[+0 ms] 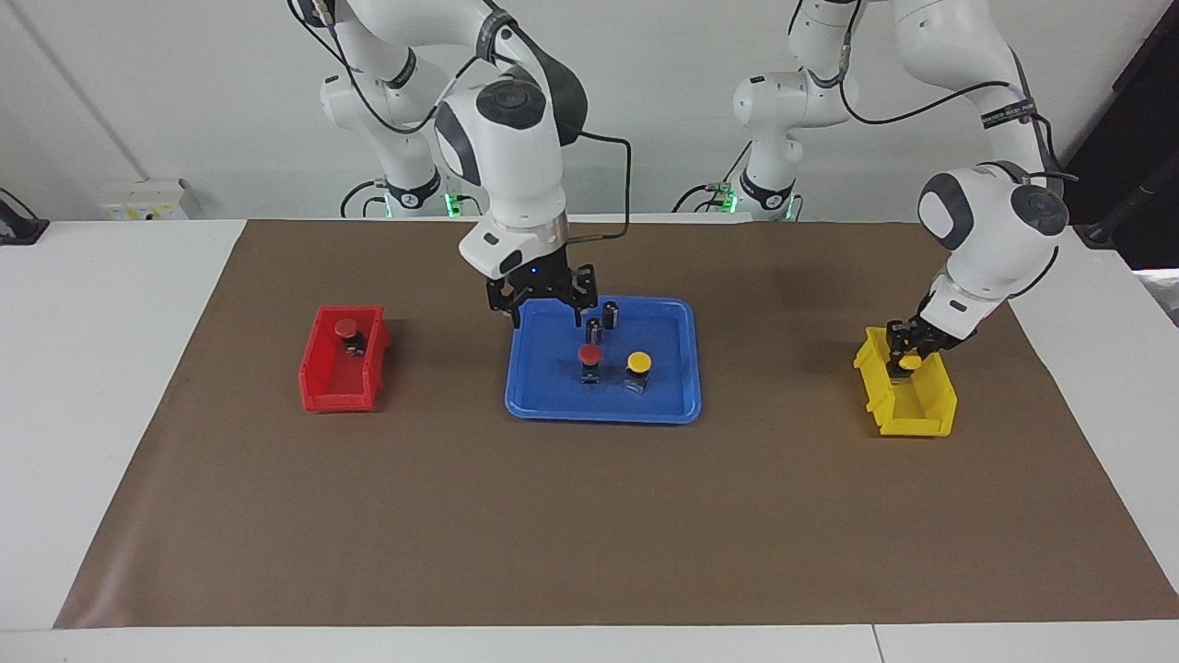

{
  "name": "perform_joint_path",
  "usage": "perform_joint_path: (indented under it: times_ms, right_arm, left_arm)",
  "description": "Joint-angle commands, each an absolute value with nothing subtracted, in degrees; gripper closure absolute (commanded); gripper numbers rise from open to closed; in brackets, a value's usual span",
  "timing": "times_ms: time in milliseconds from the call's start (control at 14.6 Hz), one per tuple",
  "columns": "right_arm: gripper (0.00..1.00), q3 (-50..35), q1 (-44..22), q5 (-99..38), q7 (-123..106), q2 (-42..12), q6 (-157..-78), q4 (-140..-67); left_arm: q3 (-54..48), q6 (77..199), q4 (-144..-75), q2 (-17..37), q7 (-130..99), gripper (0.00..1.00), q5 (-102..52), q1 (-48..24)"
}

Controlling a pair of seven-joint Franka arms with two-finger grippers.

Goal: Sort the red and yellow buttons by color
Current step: 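Release the yellow button into the yellow bin while the right gripper reaches the red button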

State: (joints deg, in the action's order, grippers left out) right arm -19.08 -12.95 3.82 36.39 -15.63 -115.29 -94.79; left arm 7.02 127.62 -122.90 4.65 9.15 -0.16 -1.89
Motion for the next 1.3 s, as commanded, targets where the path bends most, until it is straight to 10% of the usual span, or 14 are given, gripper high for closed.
perform_joint_path:
  times_ms: [0, 546, 1229]
  right_arm:
    - [0.06, -19.0, -15.7, 7.8, 42.2, -18.9, -118.2, -95.1]
    - [0.12, -19.0, -20.0, 14.9, 48.8, -22.1, -121.7, -100.3]
    - [0.41, -19.1, -19.7, 14.9, 48.6, -21.8, -126.6, -103.8]
  left_arm:
    - [7.2, 127.8, -123.9, 3.3, 9.9, 0.25, 0.2, -2.4]
    - [6.7, 107.7, -108.0, 1.6, 9.7, 0.00, 0.1, -4.1]
    - [6.4, 90.3, -95.3, -2.2, 7.6, 0.00, -0.3, -10.4]
